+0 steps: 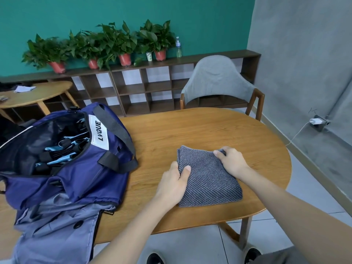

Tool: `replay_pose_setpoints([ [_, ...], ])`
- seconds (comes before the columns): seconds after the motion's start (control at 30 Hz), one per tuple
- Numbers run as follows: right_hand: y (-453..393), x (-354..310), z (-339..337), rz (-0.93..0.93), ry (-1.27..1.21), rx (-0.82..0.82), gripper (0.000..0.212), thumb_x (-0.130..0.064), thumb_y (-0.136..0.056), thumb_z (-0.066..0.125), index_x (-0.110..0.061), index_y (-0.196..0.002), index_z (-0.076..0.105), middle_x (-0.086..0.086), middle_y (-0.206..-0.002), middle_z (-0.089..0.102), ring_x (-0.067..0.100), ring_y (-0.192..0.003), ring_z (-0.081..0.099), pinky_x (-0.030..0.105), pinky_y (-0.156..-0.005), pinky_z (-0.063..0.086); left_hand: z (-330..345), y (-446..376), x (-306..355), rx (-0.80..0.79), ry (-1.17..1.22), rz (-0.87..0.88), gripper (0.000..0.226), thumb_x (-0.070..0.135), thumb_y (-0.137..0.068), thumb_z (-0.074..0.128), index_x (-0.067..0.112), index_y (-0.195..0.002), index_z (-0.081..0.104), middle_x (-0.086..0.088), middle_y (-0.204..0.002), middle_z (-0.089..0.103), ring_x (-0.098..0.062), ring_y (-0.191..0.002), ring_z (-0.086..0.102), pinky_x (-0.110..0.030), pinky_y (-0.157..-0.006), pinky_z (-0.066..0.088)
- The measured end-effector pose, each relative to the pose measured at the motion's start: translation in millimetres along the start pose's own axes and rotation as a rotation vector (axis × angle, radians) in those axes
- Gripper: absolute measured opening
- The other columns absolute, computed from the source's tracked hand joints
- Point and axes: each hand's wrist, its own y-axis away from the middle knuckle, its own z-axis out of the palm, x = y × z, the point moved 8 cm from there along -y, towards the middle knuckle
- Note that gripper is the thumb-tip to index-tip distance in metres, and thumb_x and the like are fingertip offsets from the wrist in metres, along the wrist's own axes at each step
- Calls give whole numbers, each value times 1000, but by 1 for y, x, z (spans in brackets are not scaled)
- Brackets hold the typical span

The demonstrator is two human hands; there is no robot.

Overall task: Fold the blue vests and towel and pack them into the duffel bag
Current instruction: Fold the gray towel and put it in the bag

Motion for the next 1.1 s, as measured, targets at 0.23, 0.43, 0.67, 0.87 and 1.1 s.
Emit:
replay_pose_setpoints([
  [0.23, -3, 2, 3, 6, 30, 15, 33, -38, -105, 48, -11, -119, 61, 2, -97, 61, 21, -89, 59, 30, -74, 44, 6, 4, -2, -61, 404, -99, 27, 44, -103, 49, 25, -120, 60, 13, -114, 69, -2, -106, 63, -25, -91, 46],
  [0.43, -6, 6, 3, 14, 50, -7, 31, -41, -103, 52, -12, -108, 62, 1, -92, 65, 15, -81, 61, 30, -65, 46, 7, -2, -21, -67, 171, -234, 26, 40, -102, 51, 19, -115, 61, 2, -114, 68, -13, -102, 63, -32, -92, 49],
  [0.67, -4, 1, 2, -9, 108, 66, 29, -40, -100, 57, -13, -106, 65, -3, -80, 63, 9, -70, 59, 22, -52, 42, -13, 5, 15, 160, -453, -16, 64, 46, -84, 61, 32, -137, 28, 4, -124, 50, -21, -115, 51, -38, -90, 44],
  [0.87, -2, -18, -8, -65, 420, 136, 36, -52, -100, 50, -19, -109, 62, 2, -92, 64, 26, -82, 61, 34, -66, 49, 19, -22, 34, -216, -475, 453, 32, 31, -100, 51, 39, -129, 61, 5, -161, 34, -12, -154, 11, -51, -124, 6],
  [1.1, 11, -16, -20, -69, 433, 156, 44, -53, -101, 45, -22, -132, 50, 3, -129, 57, 26, -108, 62, 37, -77, 46, 26, -27, 31, -239, -689, 311, 44, 60, -101, 29, 41, -127, 59, 1, -135, 60, -19, -134, 48, -50, -104, 27],
])
